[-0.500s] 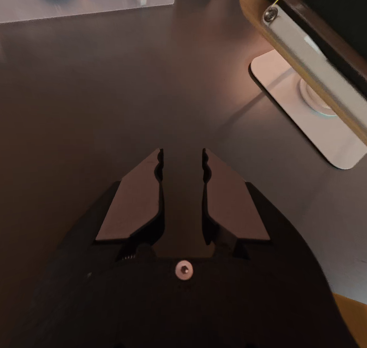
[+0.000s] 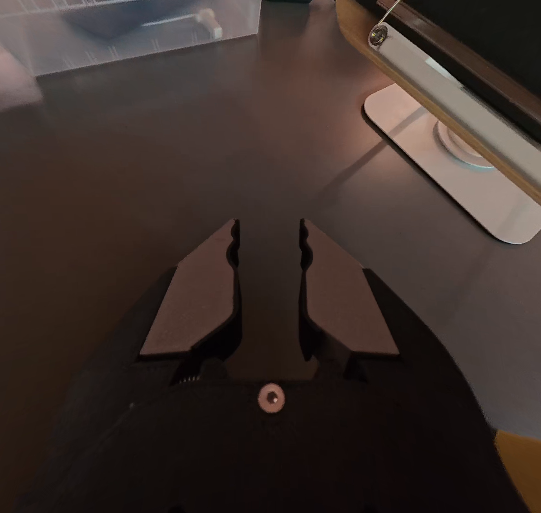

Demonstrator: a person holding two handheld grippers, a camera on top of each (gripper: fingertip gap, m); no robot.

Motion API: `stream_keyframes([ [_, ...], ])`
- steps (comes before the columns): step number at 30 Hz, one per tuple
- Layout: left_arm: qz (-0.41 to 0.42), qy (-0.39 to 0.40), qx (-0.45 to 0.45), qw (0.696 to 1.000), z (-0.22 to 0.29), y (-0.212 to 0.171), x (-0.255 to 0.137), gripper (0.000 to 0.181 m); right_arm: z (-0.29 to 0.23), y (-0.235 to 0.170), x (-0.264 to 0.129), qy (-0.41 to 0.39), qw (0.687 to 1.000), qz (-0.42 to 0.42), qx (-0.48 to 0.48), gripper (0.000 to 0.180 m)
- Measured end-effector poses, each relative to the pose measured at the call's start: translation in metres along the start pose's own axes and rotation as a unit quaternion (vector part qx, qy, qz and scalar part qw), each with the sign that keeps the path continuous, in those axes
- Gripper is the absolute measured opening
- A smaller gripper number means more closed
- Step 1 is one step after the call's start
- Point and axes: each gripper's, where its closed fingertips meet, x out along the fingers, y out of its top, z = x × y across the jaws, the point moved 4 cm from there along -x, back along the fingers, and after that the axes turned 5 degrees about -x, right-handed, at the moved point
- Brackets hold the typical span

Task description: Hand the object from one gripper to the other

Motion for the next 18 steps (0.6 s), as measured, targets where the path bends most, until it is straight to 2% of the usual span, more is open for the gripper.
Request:
stream_keyframes([
  [1,0.006,0.001,-0.004,1.0,-0.001,0.001,0.001,0.018,-0.001,0.0,0.0,0.004,1.0,0.002,0.004,0.037],
  [6,0.047,0.01,-0.02,0.999,-0.003,0.002,-0.006,0.018,0.0,-0.002,0.001,-0.007,1.0,0.002,-0.004,0.034],
  [10,0.127,0.047,0.041,0.99,0.021,0.017,-0.056,0.018,-0.001,-0.001,0.003,0.021,0.999,0.022,0.026,0.036],
  [12,0.202,0.061,0.09,0.973,0.052,0.036,-0.098,0.018,0.0,0.001,0.004,0.038,0.998,0.042,0.041,0.04],
  [15,0.318,0.038,0.158,0.934,0.129,0.057,-0.159,0.018,0.01,0.002,0.005,0.022,0.997,0.069,0.036,0.044],
  [18,0.405,0.016,0.214,0.889,0.221,0.059,-0.185,0.018,0.022,0.0,0.005,-0.005,0.995,0.087,0.039,0.044],
])
